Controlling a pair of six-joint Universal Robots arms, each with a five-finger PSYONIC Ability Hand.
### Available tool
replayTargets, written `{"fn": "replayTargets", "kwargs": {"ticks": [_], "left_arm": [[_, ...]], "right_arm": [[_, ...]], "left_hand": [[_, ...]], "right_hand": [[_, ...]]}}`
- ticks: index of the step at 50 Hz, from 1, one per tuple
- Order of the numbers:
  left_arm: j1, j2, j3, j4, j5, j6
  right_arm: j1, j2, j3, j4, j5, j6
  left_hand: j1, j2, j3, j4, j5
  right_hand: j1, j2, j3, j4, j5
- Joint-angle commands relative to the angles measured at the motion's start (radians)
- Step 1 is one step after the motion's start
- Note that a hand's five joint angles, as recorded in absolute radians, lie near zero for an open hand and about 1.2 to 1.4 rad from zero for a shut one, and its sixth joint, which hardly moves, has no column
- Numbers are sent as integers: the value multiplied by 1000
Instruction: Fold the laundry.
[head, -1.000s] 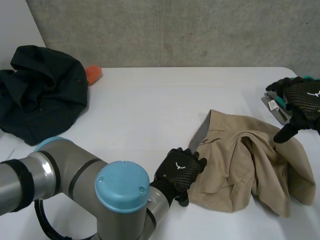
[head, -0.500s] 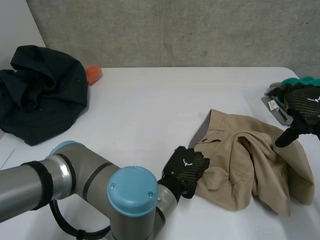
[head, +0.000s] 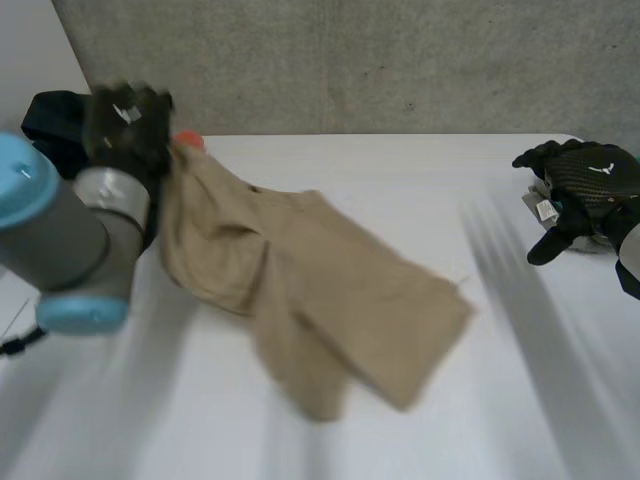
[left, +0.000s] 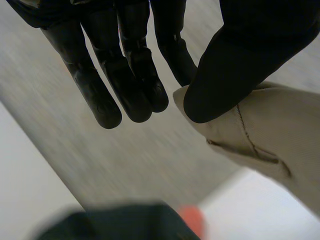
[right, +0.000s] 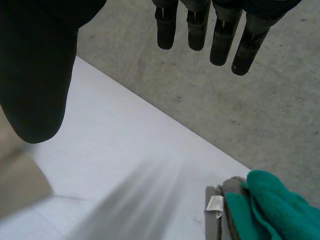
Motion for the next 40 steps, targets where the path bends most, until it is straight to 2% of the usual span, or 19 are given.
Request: {"fn": "replayTargets", "kwargs": {"ticks": [1,4,5,7,12,17,19,20,22,26,30,34,35,40], "left_arm": [[-12,-23,242,106,65,-20],[-76,-82,306,118,85,-57],[-137,-125,322,121,120,-77],[-170,-147,322,121,146,-87],[-316,-259,294,121,296,-110],[-379,-359,276,121,365,-143],[-393,-383,271,118,373,-156],[-405,-398,264,110,379,-169],[-414,-402,255,107,382,-173],[-416,-383,216,107,375,-180],[-387,-269,155,86,356,-172],[-307,-109,51,21,280,-170],[-287,-49,14,-12,237,-169],[-244,97,-106,-132,119,-163]], "right_arm": [[36,47,-12,0,6,8],[62,53,-13,-2,11,7],[72,55,-13,-2,17,5],[79,59,-13,-5,24,5],[73,75,-4,-8,46,2],[69,85,7,-11,47,2],[69,88,7,-11,47,2],[69,96,7,-11,47,1],[69,104,7,-11,47,-3],[69,113,2,-10,43,-7],[76,122,-12,-11,31,-12],[85,133,-27,-13,6,-32],[89,137,-29,-13,-5,-44],[152,196,-39,-8,-84,-160]], "left_hand": [[261,201,206,198,251],[261,201,206,198,251],[261,201,206,198,251],[261,201,206,198,251],[261,201,206,198,251],[261,201,206,198,251],[-121,-181,-176,-184,-131],[-608,-669,-663,-671,-618],[-894,-955,-949,-957,-904],[-922,-982,-976,-984,-932],[-910,-970,-965,-973,-920],[-895,-956,-950,-958,-905],[-895,-956,-950,-958,-905],[-857,-918,-912,-920,-867]], "right_hand": [[-23,-51,-40,-59,-63],[-23,-51,-40,-59,-63],[-23,-51,-40,-59,-63],[-23,-51,-40,-59,-63],[-23,-51,-40,-59,-63],[-23,-51,-40,-59,-63],[-23,-51,-40,-59,-63],[-23,-51,-40,-59,-63],[-23,-51,-40,-59,-63],[-23,-51,-40,-59,-63],[-23,-51,-40,-59,-63],[-23,-51,-40,-59,-63],[-23,-51,-40,-59,-63],[-22,-50,-39,-58,-62]]}}
